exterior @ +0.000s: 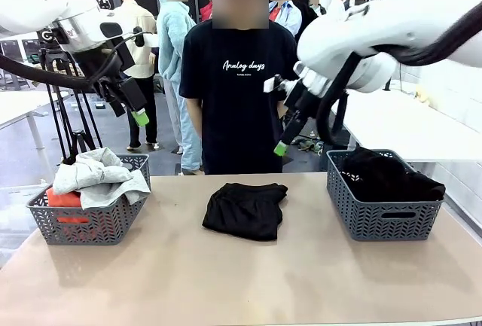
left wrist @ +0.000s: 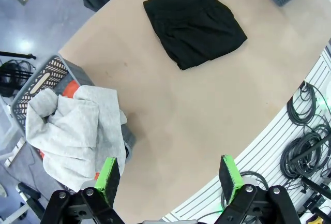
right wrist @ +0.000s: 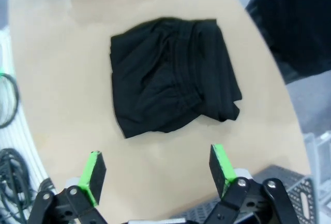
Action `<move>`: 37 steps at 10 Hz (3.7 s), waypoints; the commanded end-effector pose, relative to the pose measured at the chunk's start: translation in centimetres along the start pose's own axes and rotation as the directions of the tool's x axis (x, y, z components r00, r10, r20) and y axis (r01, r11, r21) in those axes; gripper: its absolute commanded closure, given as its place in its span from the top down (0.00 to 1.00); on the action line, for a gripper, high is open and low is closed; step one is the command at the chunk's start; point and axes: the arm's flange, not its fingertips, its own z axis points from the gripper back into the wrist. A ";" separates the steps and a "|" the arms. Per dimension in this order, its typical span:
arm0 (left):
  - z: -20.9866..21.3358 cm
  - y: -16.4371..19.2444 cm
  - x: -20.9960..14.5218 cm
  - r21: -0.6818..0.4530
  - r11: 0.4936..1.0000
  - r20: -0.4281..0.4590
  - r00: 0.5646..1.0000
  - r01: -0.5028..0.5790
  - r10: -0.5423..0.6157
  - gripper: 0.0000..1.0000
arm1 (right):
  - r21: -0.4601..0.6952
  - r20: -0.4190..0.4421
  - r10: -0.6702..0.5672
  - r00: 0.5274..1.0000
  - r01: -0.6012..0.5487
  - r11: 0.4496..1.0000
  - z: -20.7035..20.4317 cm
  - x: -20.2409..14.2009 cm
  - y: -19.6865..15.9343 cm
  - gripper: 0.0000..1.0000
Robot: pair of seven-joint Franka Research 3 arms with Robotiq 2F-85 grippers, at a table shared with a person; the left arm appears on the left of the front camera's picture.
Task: Sort the tops and bottoms.
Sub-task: Lift clothes from the center of the table with your right hand.
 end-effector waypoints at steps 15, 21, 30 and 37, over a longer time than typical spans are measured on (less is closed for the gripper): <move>0.1 0.0 0.0 0.002 1.000 0.002 1.000 0.000 0.000 1.00 | -0.335 -0.246 -0.347 0.905 0.256 0.907 -14.5 8.0 0.3 1.00; 0.1 0.0 0.0 0.002 1.000 0.002 1.000 0.000 0.000 1.00 | -0.340 -0.249 -0.327 0.912 0.234 0.911 -15.2 6.7 0.0 1.00; 0.1 0.0 0.0 0.002 1.000 0.002 1.000 0.000 0.000 1.00 | -0.394 -0.152 -0.695 0.703 0.602 0.695 -17.9 7.6 2.0 1.00; 0.1 0.0 0.0 0.002 1.000 0.002 1.000 0.000 0.000 1.00 | -0.374 -0.140 -0.667 0.732 0.584 0.720 -21.1 5.7 1.4 1.00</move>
